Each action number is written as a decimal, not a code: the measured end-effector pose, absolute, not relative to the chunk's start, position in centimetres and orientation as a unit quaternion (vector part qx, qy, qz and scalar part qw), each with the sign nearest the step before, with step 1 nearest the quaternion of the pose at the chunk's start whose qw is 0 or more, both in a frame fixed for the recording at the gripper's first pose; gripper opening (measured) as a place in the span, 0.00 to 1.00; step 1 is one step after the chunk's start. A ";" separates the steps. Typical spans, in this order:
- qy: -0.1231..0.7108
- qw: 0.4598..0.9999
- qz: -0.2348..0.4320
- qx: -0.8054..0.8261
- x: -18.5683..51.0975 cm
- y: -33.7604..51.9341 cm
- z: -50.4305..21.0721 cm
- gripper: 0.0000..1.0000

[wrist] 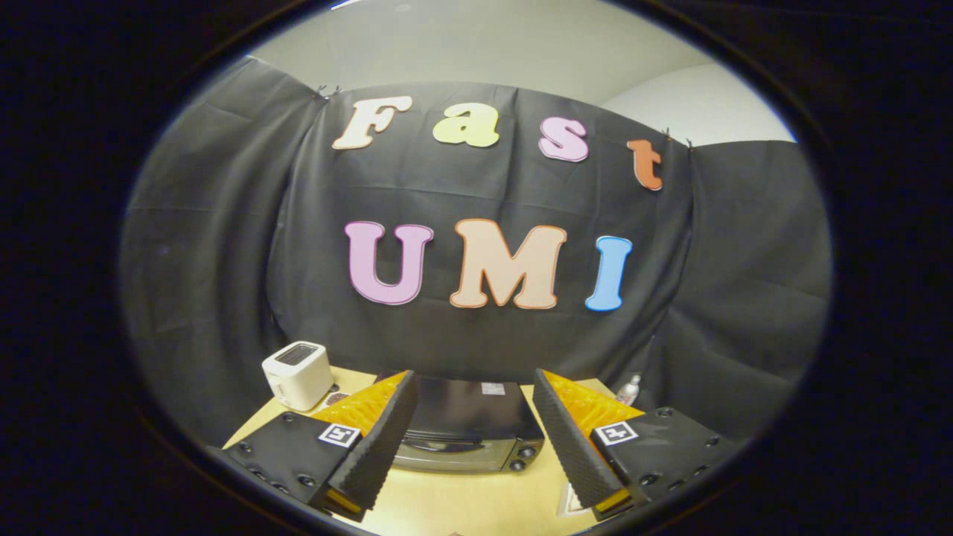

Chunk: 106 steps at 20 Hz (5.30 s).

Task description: Open the toaster oven, put the food inside, and close the toaster oven door.

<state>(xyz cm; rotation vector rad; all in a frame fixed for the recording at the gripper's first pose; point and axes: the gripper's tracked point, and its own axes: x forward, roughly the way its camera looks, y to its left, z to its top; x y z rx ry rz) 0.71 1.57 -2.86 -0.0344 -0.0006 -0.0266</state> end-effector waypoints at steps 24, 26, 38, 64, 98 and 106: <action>-0.019 0.998 -0.024 0.060 15.4 5.4 -24.8 0.98; -0.023 0.998 -0.020 0.060 15.0 5.5 -24.9 0.99; 0.023 0.997 -0.029 0.064 6.1 4.6 -28.8 0.99; 0.234 0.969 -0.052 0.057 2.2 3.8 -41.6 0.95; 0.378 0.876 -0.243 0.177 0.3 -28.9 -38.7 0.92; 0.391 0.868 -0.223 0.208 0.5 -27.3 -39.9 0.57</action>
